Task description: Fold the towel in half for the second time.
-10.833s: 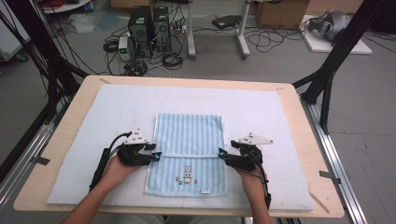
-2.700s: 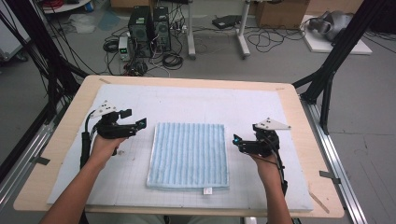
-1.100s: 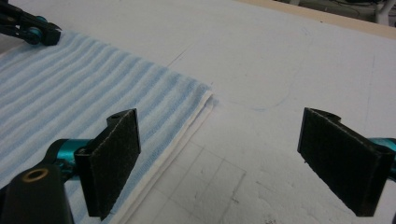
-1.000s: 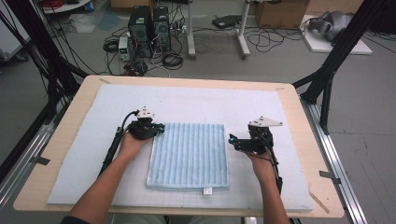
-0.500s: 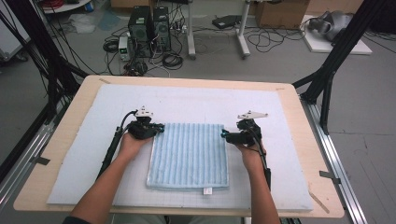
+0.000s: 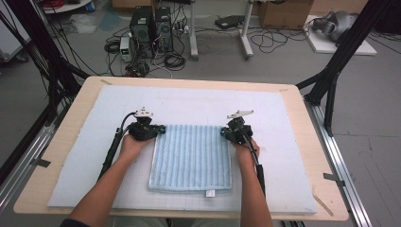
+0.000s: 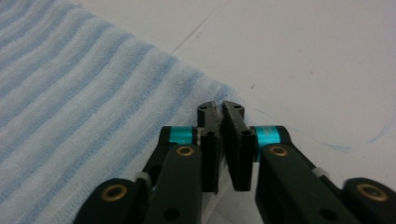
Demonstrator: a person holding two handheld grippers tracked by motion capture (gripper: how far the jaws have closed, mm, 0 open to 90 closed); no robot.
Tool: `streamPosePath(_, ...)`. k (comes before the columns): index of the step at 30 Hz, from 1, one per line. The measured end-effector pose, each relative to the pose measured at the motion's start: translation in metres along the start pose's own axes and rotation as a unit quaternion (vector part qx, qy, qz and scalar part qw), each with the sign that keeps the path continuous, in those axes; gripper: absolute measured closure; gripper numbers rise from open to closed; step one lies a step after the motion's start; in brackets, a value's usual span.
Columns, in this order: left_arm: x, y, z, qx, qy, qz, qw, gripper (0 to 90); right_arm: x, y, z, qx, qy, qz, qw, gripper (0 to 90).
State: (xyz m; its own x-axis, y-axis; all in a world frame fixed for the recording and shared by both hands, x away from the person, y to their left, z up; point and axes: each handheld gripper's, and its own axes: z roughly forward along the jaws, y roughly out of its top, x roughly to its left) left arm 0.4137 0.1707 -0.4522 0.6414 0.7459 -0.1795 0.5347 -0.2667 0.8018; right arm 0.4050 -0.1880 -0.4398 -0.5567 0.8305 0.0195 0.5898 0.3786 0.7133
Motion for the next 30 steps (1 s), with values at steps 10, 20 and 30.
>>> streamPosePath(10, 0.000, 0.010, -0.016, -0.061, -0.022, -0.034, 0.9973, 84.9, -0.002, 0.003, -0.019, -0.043, -0.014, 0.007, 0.9990, 87.2)
streamPosePath(20, -0.008, 0.015, -0.036, -0.108, -0.039, -0.038, 0.9927, 84.6, 0.006, 0.000, -0.044, -0.112, -0.013, 0.010, 0.9936, 87.2)
streamPosePath(30, -0.023, 0.008, -0.054, -0.121, -0.053, -0.019, 0.9911, 84.5, 0.009, -0.014, -0.065, -0.139, 0.002, 0.025, 0.9900, 87.2)
